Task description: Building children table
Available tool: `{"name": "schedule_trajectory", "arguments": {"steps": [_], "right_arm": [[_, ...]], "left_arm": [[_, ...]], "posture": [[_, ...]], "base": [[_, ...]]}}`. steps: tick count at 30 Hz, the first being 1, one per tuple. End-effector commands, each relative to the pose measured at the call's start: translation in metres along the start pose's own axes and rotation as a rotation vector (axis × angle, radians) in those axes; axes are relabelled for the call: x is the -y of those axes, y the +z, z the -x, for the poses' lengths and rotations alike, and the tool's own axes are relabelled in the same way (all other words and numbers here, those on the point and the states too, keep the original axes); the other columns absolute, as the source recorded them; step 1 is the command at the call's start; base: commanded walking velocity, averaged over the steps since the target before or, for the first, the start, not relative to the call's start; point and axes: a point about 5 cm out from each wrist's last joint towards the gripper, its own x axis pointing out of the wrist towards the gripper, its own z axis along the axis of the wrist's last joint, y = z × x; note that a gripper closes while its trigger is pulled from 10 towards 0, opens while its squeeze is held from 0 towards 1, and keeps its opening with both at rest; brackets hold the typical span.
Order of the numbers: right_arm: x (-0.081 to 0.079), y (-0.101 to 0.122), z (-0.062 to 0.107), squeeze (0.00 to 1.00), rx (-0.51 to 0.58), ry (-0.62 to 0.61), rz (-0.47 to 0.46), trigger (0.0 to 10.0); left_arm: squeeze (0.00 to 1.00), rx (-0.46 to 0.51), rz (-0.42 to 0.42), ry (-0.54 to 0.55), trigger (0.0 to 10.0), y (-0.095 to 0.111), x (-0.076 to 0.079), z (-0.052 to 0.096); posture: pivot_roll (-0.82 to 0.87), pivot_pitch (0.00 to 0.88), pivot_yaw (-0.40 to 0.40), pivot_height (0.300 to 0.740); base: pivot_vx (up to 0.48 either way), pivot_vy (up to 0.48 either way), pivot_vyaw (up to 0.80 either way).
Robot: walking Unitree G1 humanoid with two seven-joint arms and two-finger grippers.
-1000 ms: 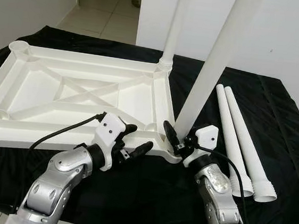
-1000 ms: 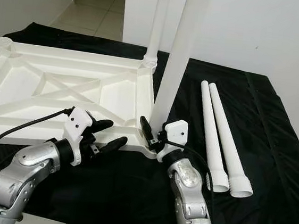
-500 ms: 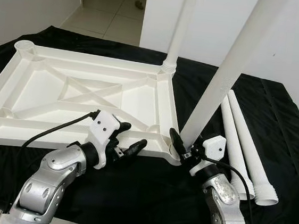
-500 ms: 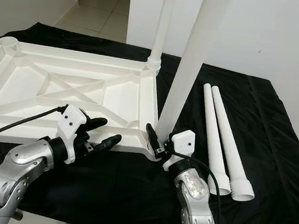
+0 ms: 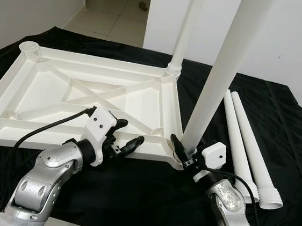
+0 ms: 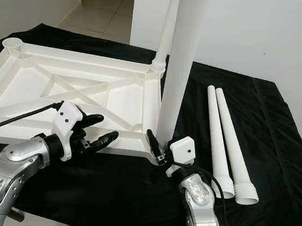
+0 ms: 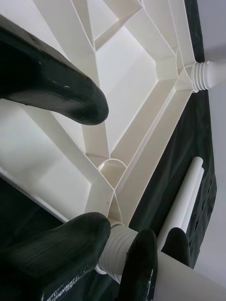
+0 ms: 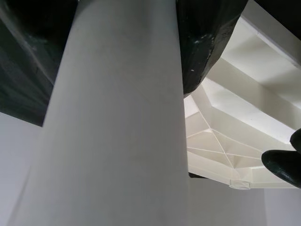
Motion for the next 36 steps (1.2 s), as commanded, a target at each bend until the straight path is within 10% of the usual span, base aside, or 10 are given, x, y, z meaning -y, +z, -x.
{"name": "schedule_trajectory", "arguments": {"steps": [1, 24, 36], "right_arm": [[-0.002, -0.017, 0.012, 0.0, -0.098, 0.016, -0.006, 10.0], [0.01, -0.039, 0.025, 0.0, -0.117, -0.237, -0.406, 10.0], [0.017, -0.047, 0.03, 0.0, -0.146, -0.285, -0.429, 10.0]], "left_arm": [[0.0, -0.001, 0.002, 0.028, 10.0, 0.002, -0.002, 0.002], [0.0, 0.009, -0.01, 0.055, 10.0, 0.008, -0.008, 0.005], [0.0, 0.014, -0.016, 0.066, 10.0, 0.011, -0.01, 0.006]], "posture": [[0.18, 0.041, -0.058, 0.74], [0.18, 0.082, -0.049, 0.74], [0.19, 0.082, -0.053, 0.74]], "base": [[0.0, 0.0, 0.0], [0.0, 0.0, 0.0], [0.0, 0.0, 0.0]]}}
